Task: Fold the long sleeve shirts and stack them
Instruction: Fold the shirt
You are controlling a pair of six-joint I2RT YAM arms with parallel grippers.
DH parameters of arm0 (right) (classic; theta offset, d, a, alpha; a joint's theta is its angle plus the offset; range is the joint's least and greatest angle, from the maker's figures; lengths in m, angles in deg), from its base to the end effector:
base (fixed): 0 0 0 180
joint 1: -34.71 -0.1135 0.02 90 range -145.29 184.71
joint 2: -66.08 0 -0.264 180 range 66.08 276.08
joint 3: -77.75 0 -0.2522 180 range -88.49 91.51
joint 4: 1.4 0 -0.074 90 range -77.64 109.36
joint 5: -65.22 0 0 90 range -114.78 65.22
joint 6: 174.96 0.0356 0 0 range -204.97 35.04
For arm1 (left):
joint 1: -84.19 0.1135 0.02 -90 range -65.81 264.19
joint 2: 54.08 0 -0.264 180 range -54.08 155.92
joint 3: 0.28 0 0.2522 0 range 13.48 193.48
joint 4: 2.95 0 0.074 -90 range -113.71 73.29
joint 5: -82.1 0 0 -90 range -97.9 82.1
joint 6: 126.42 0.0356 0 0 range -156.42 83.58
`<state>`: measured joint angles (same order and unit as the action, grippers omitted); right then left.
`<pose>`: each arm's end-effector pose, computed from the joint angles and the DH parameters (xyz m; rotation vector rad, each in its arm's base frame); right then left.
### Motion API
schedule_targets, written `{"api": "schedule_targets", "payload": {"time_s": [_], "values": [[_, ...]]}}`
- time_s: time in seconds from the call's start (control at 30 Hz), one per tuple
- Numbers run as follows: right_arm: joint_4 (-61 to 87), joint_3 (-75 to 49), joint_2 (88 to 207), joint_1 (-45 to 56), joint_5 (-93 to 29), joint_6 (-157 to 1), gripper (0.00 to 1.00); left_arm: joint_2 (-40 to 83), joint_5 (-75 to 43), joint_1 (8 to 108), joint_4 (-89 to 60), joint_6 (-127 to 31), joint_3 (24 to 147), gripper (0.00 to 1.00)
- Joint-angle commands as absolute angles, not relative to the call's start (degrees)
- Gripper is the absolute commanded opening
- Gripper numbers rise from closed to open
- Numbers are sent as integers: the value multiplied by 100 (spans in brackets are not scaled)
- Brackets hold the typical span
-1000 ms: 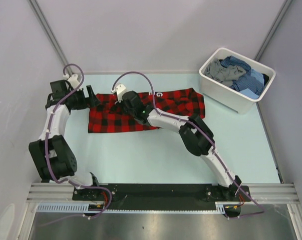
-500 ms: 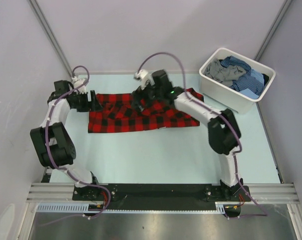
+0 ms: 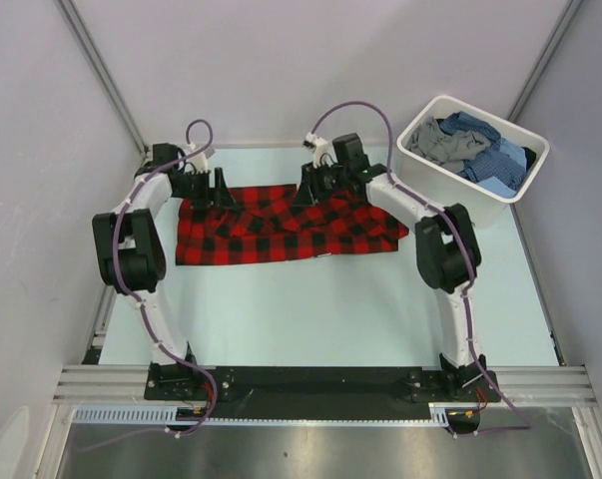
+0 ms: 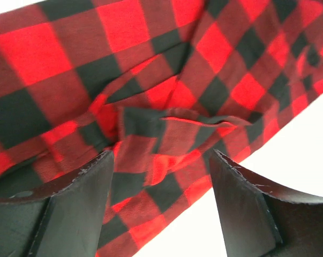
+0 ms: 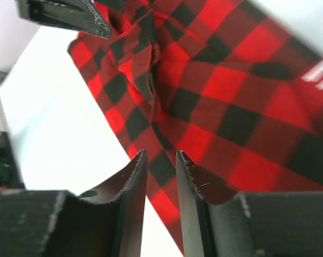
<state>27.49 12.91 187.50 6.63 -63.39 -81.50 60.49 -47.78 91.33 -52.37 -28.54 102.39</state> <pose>0.4233 0.2510 0.2527 -0.8527 2.0472 1.0432 0.4247 0.0302 0.2127 0.2430 2.4479 -0.7991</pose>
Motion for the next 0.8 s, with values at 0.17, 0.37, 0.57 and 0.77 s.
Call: {"api": "schedule_targets", "payload": {"time_s": [0.17,0.37,0.57,0.77], "values": [[824,2769,20580,149,-6838,-5651,36,5228,-5509,9579,-4722,-4263,9341,75],[278,3288,21258,-18,-6951,-5017,39,4385,-5791,9729,-3536,-5537,7759,81],[-47,2955,21321,-238,-7259,-4787,38,4260,-5774,9940,-2385,-6751,6746,85],[-118,2691,21101,-440,-7619,-5077,34,4568,-5678,9948,-934,-8035,6280,92]]}}
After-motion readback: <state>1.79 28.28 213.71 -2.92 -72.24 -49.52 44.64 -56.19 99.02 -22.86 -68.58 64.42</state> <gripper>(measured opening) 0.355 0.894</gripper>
